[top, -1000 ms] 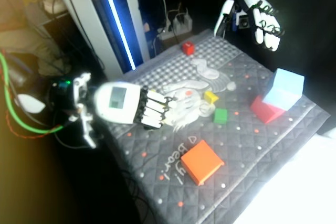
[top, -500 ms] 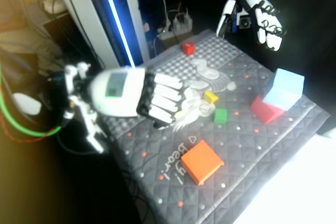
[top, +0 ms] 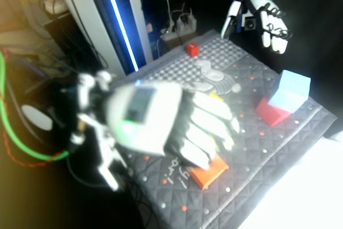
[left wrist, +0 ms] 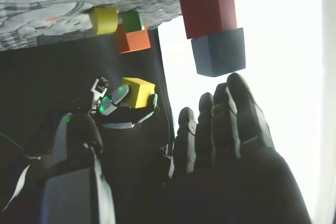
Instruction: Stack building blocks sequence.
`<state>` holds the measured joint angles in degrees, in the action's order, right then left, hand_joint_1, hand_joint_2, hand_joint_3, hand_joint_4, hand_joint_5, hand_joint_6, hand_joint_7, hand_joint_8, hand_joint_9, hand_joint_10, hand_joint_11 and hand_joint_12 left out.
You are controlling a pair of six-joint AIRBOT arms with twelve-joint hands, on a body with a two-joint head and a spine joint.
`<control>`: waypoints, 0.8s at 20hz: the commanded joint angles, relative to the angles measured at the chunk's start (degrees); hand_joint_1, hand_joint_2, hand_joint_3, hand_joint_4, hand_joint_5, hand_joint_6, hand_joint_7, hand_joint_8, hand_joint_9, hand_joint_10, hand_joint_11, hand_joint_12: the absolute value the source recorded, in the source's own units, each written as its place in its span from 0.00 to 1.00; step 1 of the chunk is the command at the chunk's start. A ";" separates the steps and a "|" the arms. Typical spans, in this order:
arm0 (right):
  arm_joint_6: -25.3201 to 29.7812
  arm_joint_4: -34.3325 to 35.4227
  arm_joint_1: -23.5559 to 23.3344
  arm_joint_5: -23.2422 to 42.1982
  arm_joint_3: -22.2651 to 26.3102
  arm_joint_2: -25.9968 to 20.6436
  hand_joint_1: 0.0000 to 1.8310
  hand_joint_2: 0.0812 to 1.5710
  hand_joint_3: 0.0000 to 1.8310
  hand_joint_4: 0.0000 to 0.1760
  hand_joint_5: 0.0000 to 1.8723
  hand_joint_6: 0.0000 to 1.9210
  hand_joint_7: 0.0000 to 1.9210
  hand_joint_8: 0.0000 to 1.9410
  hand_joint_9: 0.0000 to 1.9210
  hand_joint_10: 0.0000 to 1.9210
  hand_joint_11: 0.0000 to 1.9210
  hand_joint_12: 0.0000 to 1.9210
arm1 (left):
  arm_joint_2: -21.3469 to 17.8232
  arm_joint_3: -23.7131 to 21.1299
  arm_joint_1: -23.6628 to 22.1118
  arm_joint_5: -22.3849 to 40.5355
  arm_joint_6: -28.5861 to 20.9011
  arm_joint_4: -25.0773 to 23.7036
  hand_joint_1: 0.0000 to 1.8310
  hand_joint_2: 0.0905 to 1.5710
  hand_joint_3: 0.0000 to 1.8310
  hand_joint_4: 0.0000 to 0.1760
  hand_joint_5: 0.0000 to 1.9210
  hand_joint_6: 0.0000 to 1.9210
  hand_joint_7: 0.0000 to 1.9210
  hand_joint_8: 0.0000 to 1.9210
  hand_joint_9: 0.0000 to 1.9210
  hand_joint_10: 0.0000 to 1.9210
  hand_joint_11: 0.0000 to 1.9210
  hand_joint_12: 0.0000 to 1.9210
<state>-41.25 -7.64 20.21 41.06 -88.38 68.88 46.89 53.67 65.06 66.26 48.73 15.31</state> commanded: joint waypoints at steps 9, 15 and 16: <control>-0.35 1.11 -1.02 0.10 -3.39 2.24 0.69 0.67 0.00 0.00 0.51 0.50 0.61 0.41 0.71 0.33 0.64 0.63 | 0.37 0.41 -0.78 6.56 -0.76 -0.57 0.43 0.58 0.00 0.50 0.10 0.00 0.09 0.00 0.07 0.00 0.00 0.29; -0.35 0.04 -0.67 -1.15 -3.30 2.51 0.70 0.66 0.00 0.00 0.51 0.46 0.62 0.42 0.70 0.44 0.62 0.72 | 0.56 0.48 -0.79 6.55 -0.99 -0.60 0.43 0.59 0.00 0.47 0.10 0.00 0.08 0.00 0.06 0.00 0.00 0.26; -0.35 -0.11 -0.45 -1.33 -3.27 2.51 0.70 0.67 0.00 0.00 0.51 0.45 0.62 0.44 0.71 0.44 0.62 0.70 | 0.64 0.52 -0.79 6.55 -1.00 -0.60 0.43 0.59 0.00 0.48 0.10 0.00 0.09 0.00 0.06 0.00 0.00 0.26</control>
<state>-41.45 -8.84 20.21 33.69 -91.46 71.77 47.29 53.93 65.04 65.87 48.14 14.79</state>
